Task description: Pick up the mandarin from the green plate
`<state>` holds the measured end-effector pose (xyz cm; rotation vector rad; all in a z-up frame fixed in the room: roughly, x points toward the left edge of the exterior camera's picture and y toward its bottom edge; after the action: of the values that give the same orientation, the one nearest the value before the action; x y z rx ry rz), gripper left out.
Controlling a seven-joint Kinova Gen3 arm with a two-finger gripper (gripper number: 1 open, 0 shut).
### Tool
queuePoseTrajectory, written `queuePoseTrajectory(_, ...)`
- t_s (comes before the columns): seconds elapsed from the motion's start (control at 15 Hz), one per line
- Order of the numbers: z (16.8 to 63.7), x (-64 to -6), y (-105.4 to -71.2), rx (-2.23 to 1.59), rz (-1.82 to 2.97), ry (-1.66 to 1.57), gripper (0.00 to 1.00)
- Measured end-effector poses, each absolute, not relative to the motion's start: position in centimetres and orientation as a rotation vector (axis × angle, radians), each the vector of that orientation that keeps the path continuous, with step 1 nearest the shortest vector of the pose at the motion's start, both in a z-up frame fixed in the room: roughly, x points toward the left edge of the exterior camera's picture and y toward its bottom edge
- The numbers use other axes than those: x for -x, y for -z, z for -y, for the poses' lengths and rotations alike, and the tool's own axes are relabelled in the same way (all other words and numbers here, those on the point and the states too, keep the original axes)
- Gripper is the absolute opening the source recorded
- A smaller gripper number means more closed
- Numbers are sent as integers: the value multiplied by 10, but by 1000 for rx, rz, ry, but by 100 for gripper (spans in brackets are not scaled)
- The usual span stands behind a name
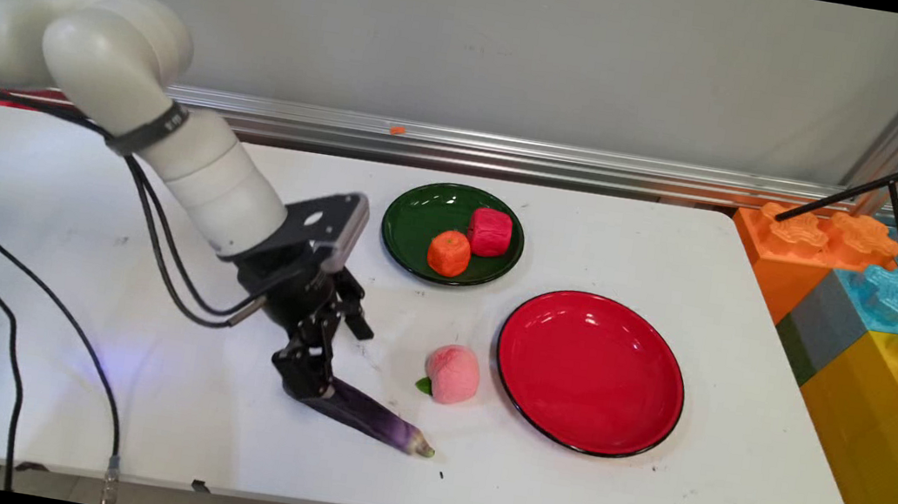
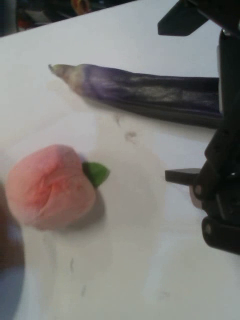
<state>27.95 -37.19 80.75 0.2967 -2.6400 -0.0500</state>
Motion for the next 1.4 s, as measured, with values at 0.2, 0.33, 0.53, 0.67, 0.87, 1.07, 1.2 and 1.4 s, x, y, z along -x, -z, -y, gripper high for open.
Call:
queuePoseTrajectory(0.2, 377, -278, -831, -450, 2621, 27, 100)
queuePoseTrajectory(0.33, 381, -278, -843, -519, 2605, 7, 100)
queuePoseTrajectory(0.53, 396, -279, -863, -629, 2577, -45, 100)
queuePoseTrajectory(0.67, 404, -281, -869, -673, 2568, -71, 100)
queuePoseTrajectory(0.87, 420, -289, -876, -744, 2556, -111, 100)
queuePoseTrajectory(1.07, 434, -294, -876, -789, 2548, -139, 100)
queuePoseTrajectory(1.2, 444, -296, -875, -815, 2542, -158, 100)
queuePoseTrajectory(1.4, 461, -299, -869, -871, 2526, -190, 100)
